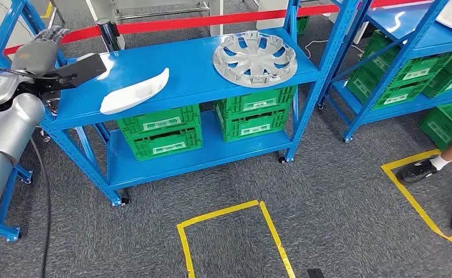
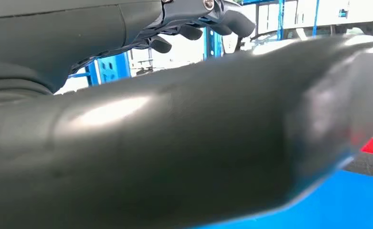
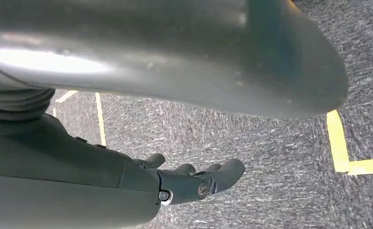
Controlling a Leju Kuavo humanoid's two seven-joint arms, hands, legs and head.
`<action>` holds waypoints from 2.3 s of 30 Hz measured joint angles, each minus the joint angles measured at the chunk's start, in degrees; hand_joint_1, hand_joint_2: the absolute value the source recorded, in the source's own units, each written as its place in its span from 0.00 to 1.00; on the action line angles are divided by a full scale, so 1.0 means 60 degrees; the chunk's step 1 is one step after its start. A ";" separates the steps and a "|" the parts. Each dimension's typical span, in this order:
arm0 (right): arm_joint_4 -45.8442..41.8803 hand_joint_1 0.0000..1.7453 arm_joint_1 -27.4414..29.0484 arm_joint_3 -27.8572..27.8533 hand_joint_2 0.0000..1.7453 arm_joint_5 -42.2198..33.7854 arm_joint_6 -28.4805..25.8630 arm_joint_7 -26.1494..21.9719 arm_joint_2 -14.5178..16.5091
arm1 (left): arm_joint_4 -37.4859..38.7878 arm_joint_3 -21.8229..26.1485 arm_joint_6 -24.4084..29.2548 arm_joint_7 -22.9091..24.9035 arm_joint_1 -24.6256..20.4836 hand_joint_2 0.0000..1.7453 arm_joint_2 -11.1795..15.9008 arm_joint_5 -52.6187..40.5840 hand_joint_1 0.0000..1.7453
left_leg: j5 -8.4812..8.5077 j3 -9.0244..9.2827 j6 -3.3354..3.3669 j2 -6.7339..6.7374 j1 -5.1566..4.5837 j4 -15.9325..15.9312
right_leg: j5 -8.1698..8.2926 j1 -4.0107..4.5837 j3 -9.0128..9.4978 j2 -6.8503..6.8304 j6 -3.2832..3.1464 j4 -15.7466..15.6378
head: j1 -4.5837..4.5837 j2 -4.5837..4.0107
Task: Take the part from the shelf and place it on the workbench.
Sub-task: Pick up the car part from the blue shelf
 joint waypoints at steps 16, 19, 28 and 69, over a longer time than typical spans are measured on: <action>0.0000 0.00 0.0000 0.0000 0.00 0.0072 0.0003 -0.0011 -0.0022 | -0.0002 -0.0087 -0.0005 -0.0068 0.0075 0.00 0.0117 0.0110 0.00 | -0.1275 -0.0627 -0.0606 -0.0004 0.0006 0.2320 | 0.1502 -0.0002 0.0960 -0.0003 -0.0564 -0.2781 | -0.0023 0.0000; 0.0000 0.00 0.0019 0.0000 0.00 0.0082 0.0011 -0.0011 -0.0024 | 0.0025 -0.0118 -0.0005 -0.0066 0.0167 0.00 0.0134 0.0113 0.00 | -0.1207 -0.1038 -0.0599 0.0001 0.0018 0.2282 | 0.1253 0.0004 0.1263 0.0032 -0.0536 -0.2776 | -0.0026 0.0000; 0.0007 0.00 -0.0009 0.0001 0.00 0.0154 0.0028 0.0005 -0.0045 | 0.0016 -0.0213 -0.0020 -0.0029 0.0137 0.00 0.0144 0.0174 0.00 | 0.0187 0.0017 -0.0081 -0.0001 -0.0055 -0.0171 | 0.0760 0.0034 0.1541 0.0026 -0.0149 -0.2220 | -0.0002 0.0000; 0.0022 0.00 -0.0106 0.0004 0.00 0.0361 -0.0019 0.0127 -0.0109 | 0.0215 -0.0816 -0.3951 -0.1497 0.0313 1.00 0.0664 0.1159 0.00 | 0.0108 -0.0080 -0.0281 -0.0040 -0.0134 -0.0018 | 0.1094 0.0077 0.1345 0.0006 -0.0308 -0.2755 | 0.0005 0.0000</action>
